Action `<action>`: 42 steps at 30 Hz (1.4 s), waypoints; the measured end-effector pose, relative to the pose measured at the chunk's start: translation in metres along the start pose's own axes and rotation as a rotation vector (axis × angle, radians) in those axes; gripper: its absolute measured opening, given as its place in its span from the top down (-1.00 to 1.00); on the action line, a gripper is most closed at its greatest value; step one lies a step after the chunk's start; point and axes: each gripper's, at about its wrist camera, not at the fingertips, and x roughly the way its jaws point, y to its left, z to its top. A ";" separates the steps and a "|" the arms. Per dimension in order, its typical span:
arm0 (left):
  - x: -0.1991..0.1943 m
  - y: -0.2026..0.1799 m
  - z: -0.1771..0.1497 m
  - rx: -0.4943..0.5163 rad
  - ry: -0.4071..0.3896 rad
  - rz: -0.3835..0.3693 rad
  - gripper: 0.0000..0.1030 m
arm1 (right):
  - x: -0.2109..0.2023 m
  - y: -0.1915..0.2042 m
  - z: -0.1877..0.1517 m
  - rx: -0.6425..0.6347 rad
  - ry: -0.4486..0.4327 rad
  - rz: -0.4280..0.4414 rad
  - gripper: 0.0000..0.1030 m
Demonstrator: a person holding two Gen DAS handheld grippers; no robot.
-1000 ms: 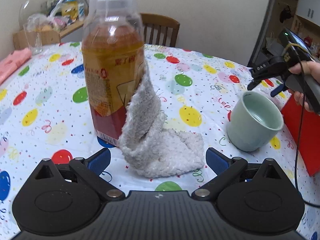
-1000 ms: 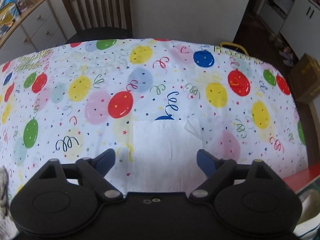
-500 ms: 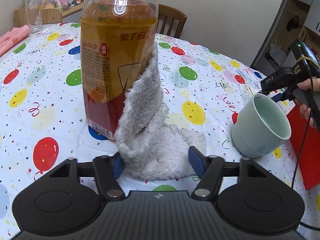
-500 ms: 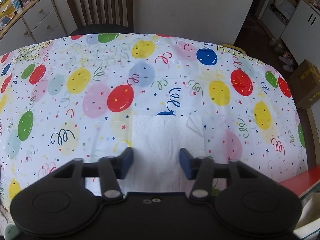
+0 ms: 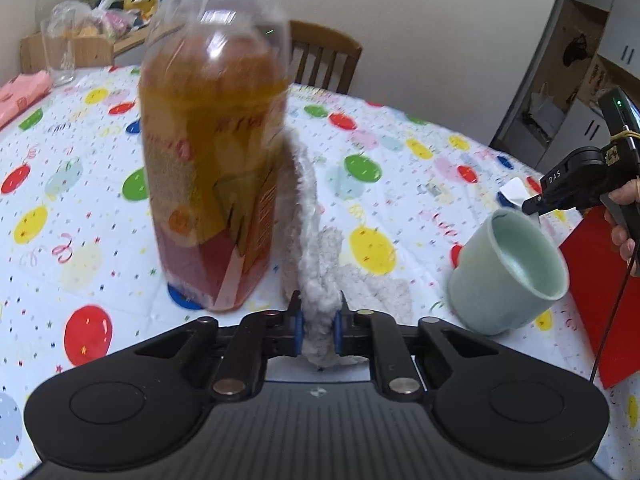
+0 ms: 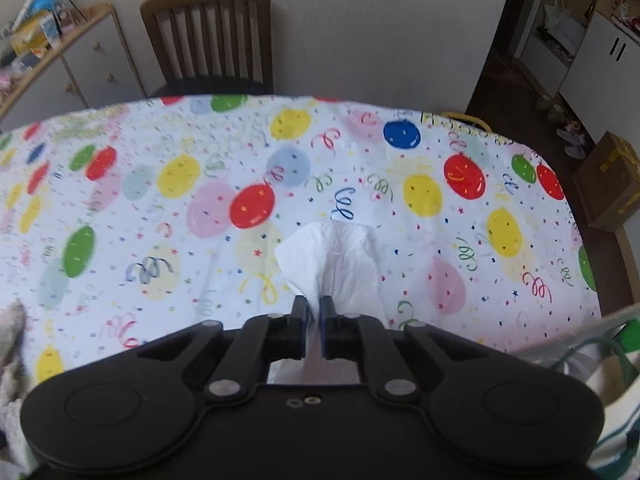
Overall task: Organize soft objects
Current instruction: 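Carry the white napkin and grey towel with both tools over the shoebox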
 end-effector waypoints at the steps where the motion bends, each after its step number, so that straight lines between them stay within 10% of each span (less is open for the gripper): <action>1: -0.002 -0.002 0.001 0.005 -0.009 -0.007 0.78 | -0.006 -0.001 -0.001 0.001 -0.009 0.013 0.91; 27: -0.098 -0.068 0.056 0.079 -0.213 -0.186 0.84 | -0.219 -0.058 -0.068 0.021 -0.268 0.338 0.93; 42: -0.162 -0.173 0.062 0.163 -0.246 -0.335 0.84 | -0.278 -0.161 -0.104 0.069 -0.360 0.342 0.93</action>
